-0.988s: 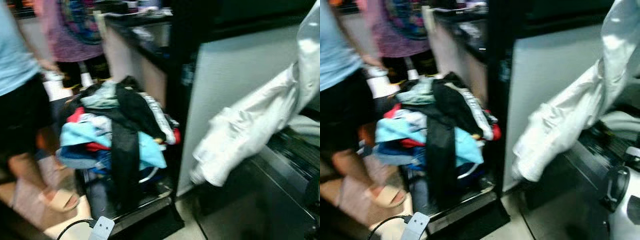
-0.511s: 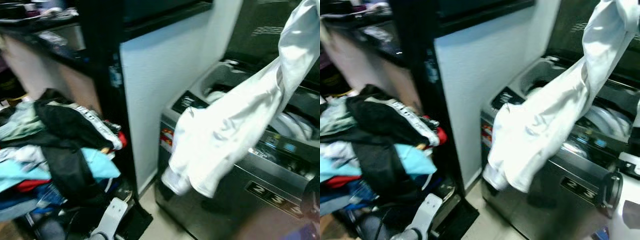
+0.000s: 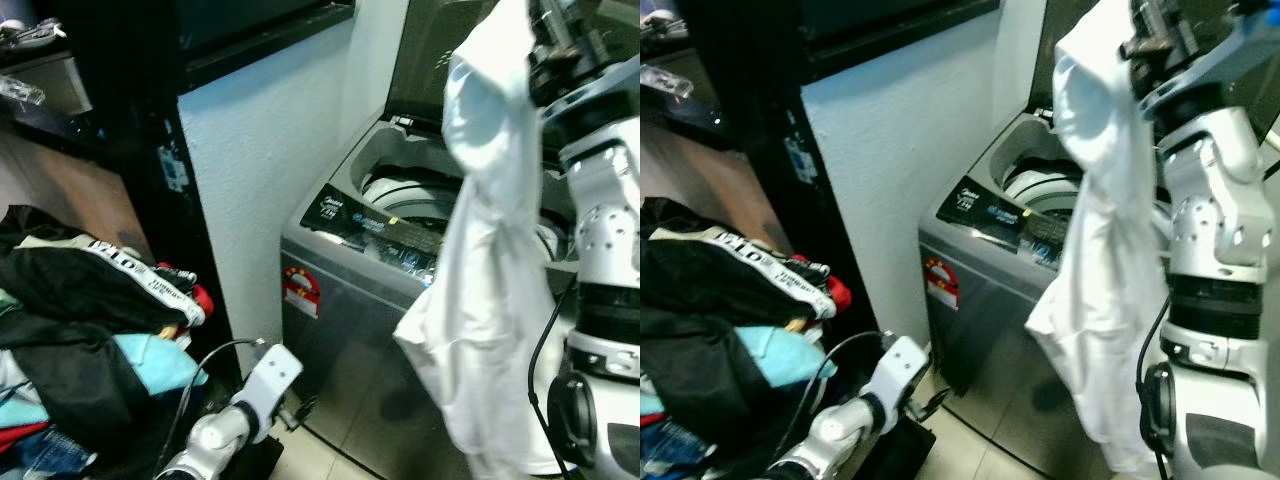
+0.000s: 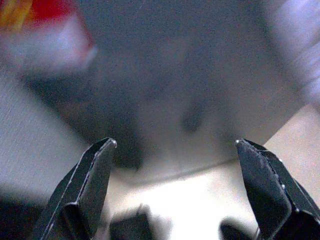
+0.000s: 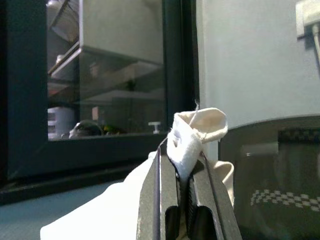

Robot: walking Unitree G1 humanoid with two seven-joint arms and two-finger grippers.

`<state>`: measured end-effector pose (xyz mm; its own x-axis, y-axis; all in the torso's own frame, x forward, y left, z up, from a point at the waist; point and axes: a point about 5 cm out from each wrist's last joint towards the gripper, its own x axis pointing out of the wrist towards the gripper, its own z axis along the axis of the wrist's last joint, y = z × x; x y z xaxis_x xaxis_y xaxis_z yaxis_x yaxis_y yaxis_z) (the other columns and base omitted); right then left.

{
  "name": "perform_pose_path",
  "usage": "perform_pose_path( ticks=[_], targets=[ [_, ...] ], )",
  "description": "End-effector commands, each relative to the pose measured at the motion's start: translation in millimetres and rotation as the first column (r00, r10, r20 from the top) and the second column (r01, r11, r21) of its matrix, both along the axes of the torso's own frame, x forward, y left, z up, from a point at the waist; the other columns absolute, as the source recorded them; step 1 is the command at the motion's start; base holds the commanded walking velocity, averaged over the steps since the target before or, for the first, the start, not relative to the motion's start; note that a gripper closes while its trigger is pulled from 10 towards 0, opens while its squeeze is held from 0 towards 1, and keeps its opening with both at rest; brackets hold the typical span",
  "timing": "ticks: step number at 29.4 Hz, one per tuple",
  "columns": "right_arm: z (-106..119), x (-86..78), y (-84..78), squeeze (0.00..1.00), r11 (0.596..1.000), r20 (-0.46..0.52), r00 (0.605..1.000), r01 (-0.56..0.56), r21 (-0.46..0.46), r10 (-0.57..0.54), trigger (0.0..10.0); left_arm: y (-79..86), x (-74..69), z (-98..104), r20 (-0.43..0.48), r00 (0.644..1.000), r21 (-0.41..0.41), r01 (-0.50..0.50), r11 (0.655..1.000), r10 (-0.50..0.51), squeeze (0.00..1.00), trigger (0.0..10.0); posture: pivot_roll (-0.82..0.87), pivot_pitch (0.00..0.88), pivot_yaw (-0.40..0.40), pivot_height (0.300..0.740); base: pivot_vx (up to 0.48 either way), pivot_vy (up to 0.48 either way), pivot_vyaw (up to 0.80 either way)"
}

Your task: Clothes washing

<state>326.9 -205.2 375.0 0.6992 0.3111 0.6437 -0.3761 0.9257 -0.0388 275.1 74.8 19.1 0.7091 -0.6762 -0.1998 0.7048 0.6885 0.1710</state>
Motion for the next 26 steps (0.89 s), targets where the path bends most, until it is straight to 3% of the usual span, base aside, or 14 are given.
perform_pose_path(
  ticks=[1,3,4,6,9,11,15,18,22,26],
  targets=[
    [7.5,-9.3,27.9,0.00,0.989,0.054,0.989,-0.133,-0.058,0.136,0.0,-14.7,8.3,25.2,0.106,0.990,-0.071,0.100,0.992,-0.092,0.00,10.0,0.07,0.012,-0.034,0.740,0.000,0.000,-0.79],
    [7.2,-10.6,40.4,0.00,0.978,0.056,0.978,-0.197,-0.068,0.201,0.0,-29.8,18.8,58.4,0.242,0.958,-0.120,0.188,0.975,-0.155,0.00,10.0,0.07,0.012,-0.034,0.740,0.000,0.000,-0.79],
    [7.2,-10.6,40.4,0.00,0.978,0.056,0.978,-0.197,-0.068,0.201,0.0,-29.8,18.8,58.4,0.242,0.958,-0.120,0.188,0.975,-0.155,0.00,10.0,0.07,0.012,-0.034,0.740,0.000,0.000,-0.79],
    [12.6,-11.1,42.8,0.00,0.971,0.071,0.968,-0.237,-0.041,0.240,0.0,-39.0,26.6,84.8,0.342,0.923,-0.140,0.238,0.961,-0.179,0.00,10.0,0.06,0.010,-0.035,0.740,0.000,0.000,-0.79],
    [17.7,-14.3,44.8,0.00,0.959,0.093,0.955,-0.280,-0.032,0.282,0.0,-44.4,28.9,98.2,0.384,0.902,-0.153,0.273,0.950,-0.197,0.00,10.0,0.06,0.005,-0.036,0.740,0.000,0.000,-0.79],
    [26.2,-24.5,49.4,0.00,0.927,0.145,0.916,-0.374,-0.030,0.375,0.0,-53.7,28.3,115.4,0.437,0.864,-0.152,0.345,0.926,-0.250,0.00,10.0,0.06,0.003,-0.036,0.740,0.000,0.000,-0.60],
    [30.8,-34.7,55.5,0.00,0.891,0.186,0.872,-0.452,-0.049,0.452,0.0,-57.2,27.6,121.3,0.459,0.847,-0.144,0.370,0.918,-0.269,0.00,10.0,0.05,0.000,-0.036,0.740,0.000,0.000,-0.15],
    [33.4,-43.4,59.8,0.00,0.865,0.210,0.840,-0.495,-0.080,0.500,0.0,-53.8,30.3,119.9,0.463,0.851,-0.120,0.338,0.933,-0.248,0.00,10.0,0.05,0.000,-0.035,0.740,0.000,0.000,0.00],
    [35.6,-47.7,59.6,0.00,0.862,0.221,0.834,-0.498,-0.095,0.506,0.0,-46.7,32.5,112.5,0.443,0.875,-0.110,0.271,0.956,-0.197,0.00,10.0,0.05,0.000,-0.032,0.740,0.000,0.000,0.00],
    [50.7,-56.2,55.0,0.00,0.845,0.276,0.803,-0.530,-0.077,0.528,0.0,-42.2,24.2,78.7,0.322,0.930,-0.078,0.214,0.974,-0.178,0.00,10.0,0.05,0.000,-0.034,0.740,0.000,0.000,0.00]
  ],
)
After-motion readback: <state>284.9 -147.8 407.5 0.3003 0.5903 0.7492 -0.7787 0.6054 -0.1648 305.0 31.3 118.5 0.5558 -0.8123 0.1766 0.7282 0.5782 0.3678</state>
